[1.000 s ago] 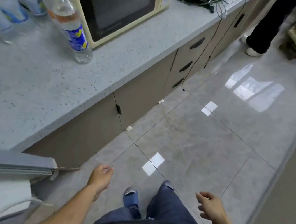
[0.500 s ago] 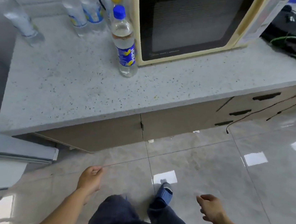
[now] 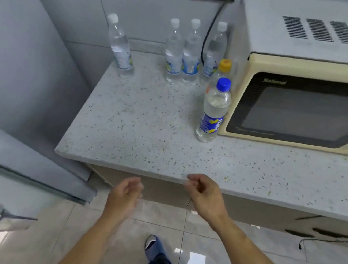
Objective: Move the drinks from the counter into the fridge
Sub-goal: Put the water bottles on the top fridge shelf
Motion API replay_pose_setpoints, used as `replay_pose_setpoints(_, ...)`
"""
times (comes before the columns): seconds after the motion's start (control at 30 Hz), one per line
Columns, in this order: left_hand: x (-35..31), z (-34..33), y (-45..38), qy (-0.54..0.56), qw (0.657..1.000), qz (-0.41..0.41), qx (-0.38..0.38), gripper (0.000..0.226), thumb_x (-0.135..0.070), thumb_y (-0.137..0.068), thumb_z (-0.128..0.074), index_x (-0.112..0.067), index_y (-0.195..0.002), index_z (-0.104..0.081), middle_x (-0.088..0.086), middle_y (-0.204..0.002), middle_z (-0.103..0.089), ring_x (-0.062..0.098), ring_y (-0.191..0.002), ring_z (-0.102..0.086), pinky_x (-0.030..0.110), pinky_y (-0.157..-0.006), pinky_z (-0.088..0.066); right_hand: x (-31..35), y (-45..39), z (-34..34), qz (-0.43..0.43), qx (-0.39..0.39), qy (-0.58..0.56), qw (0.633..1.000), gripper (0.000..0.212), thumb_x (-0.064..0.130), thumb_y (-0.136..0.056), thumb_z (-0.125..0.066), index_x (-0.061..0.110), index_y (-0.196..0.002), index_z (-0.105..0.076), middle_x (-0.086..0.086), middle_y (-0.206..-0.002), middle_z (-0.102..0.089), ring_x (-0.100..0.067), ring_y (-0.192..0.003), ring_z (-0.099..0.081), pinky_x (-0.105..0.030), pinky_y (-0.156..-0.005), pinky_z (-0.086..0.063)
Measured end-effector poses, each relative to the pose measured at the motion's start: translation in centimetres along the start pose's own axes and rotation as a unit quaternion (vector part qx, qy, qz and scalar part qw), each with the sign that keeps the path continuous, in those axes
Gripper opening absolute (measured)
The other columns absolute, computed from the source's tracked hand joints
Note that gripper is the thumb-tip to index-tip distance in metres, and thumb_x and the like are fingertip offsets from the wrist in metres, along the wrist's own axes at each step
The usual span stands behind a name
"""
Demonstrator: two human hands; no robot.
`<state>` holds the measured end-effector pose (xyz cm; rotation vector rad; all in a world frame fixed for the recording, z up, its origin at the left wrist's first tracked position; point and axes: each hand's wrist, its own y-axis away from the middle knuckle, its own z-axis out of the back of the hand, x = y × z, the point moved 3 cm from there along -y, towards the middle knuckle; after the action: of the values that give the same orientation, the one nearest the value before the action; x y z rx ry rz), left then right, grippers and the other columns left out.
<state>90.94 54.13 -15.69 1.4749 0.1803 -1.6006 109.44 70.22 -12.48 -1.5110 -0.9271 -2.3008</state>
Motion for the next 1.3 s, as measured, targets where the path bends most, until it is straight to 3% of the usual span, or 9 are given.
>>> replay_pose_setpoints(0.17,-9.2,-0.5,-4.8,0.101,0.991,-0.082,-0.036,0.012,-0.035,-0.093,-0.063,-0.043,-0.102,-0.063,-0.01,-0.102,-0.071,0.003,-0.087,-0.07,0.021,-0.066,-0.058,9.7,-6.6,-2.0,0.091,0.011,-0.002,0.996,0.015,0.026,-0.09,-0.068,0.028,-0.104,-0.066,0.003,-0.082,-0.067,-0.013,-0.073,-0.063,-0.036,-0.072,-0.058)
replay_pose_setpoints(0.37,-18.2,0.7,-9.9,0.175,0.965,-0.13,-0.143,0.015,-0.029,-0.094,-0.061,-0.037,-0.106,-0.062,-0.007,-0.111,-0.066,0.011,-0.095,-0.067,0.016,-0.061,-0.054,21.2,-14.4,-3.2,0.169,-0.019,-0.024,0.985,0.01,0.032,-0.089,-0.068,0.037,-0.096,-0.063,0.013,-0.085,-0.065,-0.005,-0.078,-0.064,-0.032,-0.077,-0.06)
replay_pose_setpoints(0.5,-24.0,1.5,-14.4,0.186,0.949,-0.13,-0.219,0.016,-0.028,-0.094,-0.058,-0.039,-0.106,-0.057,-0.004,-0.115,-0.062,0.012,-0.095,-0.064,0.033,-0.077,-0.059,27.3,-19.6,-3.0,0.195,-0.054,-0.015,0.979,0.018,0.032,-0.09,-0.066,0.029,-0.107,-0.062,0.013,-0.092,-0.062,-0.011,-0.088,-0.062,-0.024,-0.073,-0.053)
replay_pose_setpoints(0.57,-26.5,1.8,-16.8,0.185,0.943,-0.133,-0.241,0.019,-0.029,-0.094,-0.058,-0.039,-0.11,-0.054,-0.006,-0.115,-0.06,0.006,-0.089,-0.06,0.032,-0.076,-0.056,29.6,-22.2,-2.5,0.193,-0.067,0.001,0.979,0.026,0.03,-0.091,-0.065,0.023,-0.116,-0.06,0.008,-0.103,-0.061,-0.016,-0.1,-0.061,-0.032,-0.086,-0.053)
replay_pose_setpoints(0.67,-30.0,2.7,-20.3,0.116,0.948,-0.138,-0.264,0.033,-0.033,-0.094,-0.059,-0.033,-0.127,-0.052,-0.007,-0.125,-0.057,0.013,-0.098,-0.06,0.028,-0.07,-0.053,32.6,-25.5,-1.7,0.197,-0.079,0.069,0.975,0.043,0.029,-0.093,-0.063,0.02,-0.134,-0.053,-0.001,-0.133,-0.054,-0.02,-0.118,-0.056,-0.032,-0.1,-0.045)
replay_pose_setpoints(0.83,-35.6,5.0,-25.6,-0.104,0.934,-0.171,-0.297,0.056,-0.032,-0.093,-0.063,-0.02,-0.143,-0.042,0.011,-0.142,-0.038,0.032,-0.121,-0.049,0.045,-0.099,-0.046,36.6,-30.2,-1.0,0.206,-0.057,0.235,0.948,0.056,0.029,-0.096,-0.059,0.019,-0.147,-0.039,-0.007,-0.152,-0.033,-0.024,-0.117,-0.056,-0.027,-0.09,-0.04)
replay_pose_setpoints(1.03,-39.3,6.3,-30.8,-0.319,0.882,-0.209,-0.277,0.066,-0.034,-0.095,-0.06,-0.02,-0.152,-0.027,0.011,-0.159,-0.018,0.035,-0.141,-0.022,0.052,-0.106,-0.036,38.3,-34.5,-1.5,0.17,0.008,0.408,0.897,0.053,0.03,-0.099,-0.053,0.011,-0.146,-0.036,-0.016,-0.144,-0.037,-0.029,-0.108,-0.057,-0.034,-0.09,-0.047)
replay_pose_setpoints(1.17,-39.2,6.2,-33.1,-0.415,0.858,-0.174,-0.246,0.059,-0.039,-0.098,-0.055,-0.019,-0.149,-0.033,0.009,-0.15,-0.037,0.036,-0.133,-0.03,0.048,-0.096,-0.042,37.7,-36.1,-1.8,0.185,0.022,0.497,0.847,0.038,0.027,-0.1,-0.051,0.006,-0.132,-0.049,-0.015,-0.131,-0.055,-0.028,-0.116,-0.054,-0.031,-0.086,-0.045)
replay_pose_setpoints(1.3,-38.3,6.2,-33.2,-0.397,0.873,-0.158,-0.236,0.048,-0.037,-0.094,-0.063,-0.017,-0.136,-0.052,0.014,-0.131,-0.051,0.038,-0.122,-0.039,0.043,-0.089,-0.044,36.5,-36.3,-1.7,0.193,0.011,0.498,0.846,0.035,0.025,-0.1,-0.051,0.007,-0.13,-0.049,-0.013,-0.127,-0.051,-0.028,-0.114,-0.052,-0.031,-0.082,-0.044)
